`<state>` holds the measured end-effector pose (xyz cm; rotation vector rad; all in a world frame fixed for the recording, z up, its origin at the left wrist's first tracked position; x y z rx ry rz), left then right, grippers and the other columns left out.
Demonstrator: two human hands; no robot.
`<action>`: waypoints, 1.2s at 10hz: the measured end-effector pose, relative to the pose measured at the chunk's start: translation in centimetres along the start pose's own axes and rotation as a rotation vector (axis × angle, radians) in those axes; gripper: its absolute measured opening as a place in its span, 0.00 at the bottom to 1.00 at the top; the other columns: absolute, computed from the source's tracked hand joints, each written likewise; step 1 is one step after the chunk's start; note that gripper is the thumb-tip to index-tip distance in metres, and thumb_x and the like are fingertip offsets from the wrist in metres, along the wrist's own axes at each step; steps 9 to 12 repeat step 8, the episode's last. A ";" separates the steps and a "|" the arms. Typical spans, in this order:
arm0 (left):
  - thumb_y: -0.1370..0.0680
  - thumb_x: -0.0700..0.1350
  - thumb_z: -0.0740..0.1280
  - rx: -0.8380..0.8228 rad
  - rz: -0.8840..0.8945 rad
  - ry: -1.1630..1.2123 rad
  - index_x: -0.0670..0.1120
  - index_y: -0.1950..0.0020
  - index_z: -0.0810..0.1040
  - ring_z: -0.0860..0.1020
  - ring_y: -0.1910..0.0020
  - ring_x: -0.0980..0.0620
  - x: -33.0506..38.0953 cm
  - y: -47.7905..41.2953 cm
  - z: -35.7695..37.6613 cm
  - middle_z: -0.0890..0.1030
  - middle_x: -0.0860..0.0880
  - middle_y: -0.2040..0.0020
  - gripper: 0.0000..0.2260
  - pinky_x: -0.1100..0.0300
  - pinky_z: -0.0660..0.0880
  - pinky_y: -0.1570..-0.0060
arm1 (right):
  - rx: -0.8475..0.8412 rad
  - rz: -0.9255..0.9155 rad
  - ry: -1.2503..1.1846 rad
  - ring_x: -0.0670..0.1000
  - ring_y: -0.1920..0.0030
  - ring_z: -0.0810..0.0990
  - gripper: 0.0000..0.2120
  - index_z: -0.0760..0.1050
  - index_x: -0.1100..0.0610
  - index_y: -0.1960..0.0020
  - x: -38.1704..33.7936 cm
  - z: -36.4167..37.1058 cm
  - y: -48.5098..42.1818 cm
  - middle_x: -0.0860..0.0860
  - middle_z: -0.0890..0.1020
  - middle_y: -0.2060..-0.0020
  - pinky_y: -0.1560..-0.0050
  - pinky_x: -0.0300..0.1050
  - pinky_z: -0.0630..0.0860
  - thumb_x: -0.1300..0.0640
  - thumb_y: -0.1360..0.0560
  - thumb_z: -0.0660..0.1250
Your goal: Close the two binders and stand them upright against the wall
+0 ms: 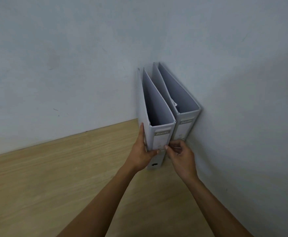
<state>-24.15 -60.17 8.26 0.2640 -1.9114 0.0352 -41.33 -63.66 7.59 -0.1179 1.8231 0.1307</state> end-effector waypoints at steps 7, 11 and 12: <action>0.25 0.41 0.75 -0.006 -0.065 -0.051 0.52 0.16 0.44 0.68 0.24 0.45 0.5 -2.0 0.0 0.63 0.48 0.20 0.49 0.50 0.73 0.31 | 0.049 0.048 0.071 0.49 0.58 0.82 0.08 0.74 0.50 0.57 0.3 0.1 -2.7 0.49 0.83 0.60 0.64 0.33 0.77 0.53 0.22 0.70; 0.23 0.42 0.73 -0.026 -0.091 -0.054 0.54 0.16 0.47 0.70 0.25 0.43 0.2 -0.8 -0.8 0.59 0.49 0.18 0.44 0.56 0.74 0.39 | 0.059 0.082 0.101 0.53 0.56 0.83 0.08 0.74 0.53 0.57 0.2 -0.1 -2.8 0.52 0.84 0.59 0.58 0.44 0.82 0.53 0.21 0.69; 0.23 0.42 0.73 -0.026 -0.091 -0.054 0.54 0.16 0.47 0.70 0.25 0.43 0.2 -0.8 -0.8 0.59 0.49 0.18 0.44 0.56 0.74 0.39 | 0.059 0.082 0.101 0.53 0.56 0.83 0.08 0.74 0.53 0.57 0.2 -0.1 -2.8 0.52 0.84 0.59 0.58 0.44 0.82 0.53 0.21 0.69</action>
Point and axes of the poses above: each hand's wrist, its own y-axis away from the middle knuckle, its own z-axis out of the palm, x = y × z, the point moved 6 cm from there along -y, towards the middle knuckle
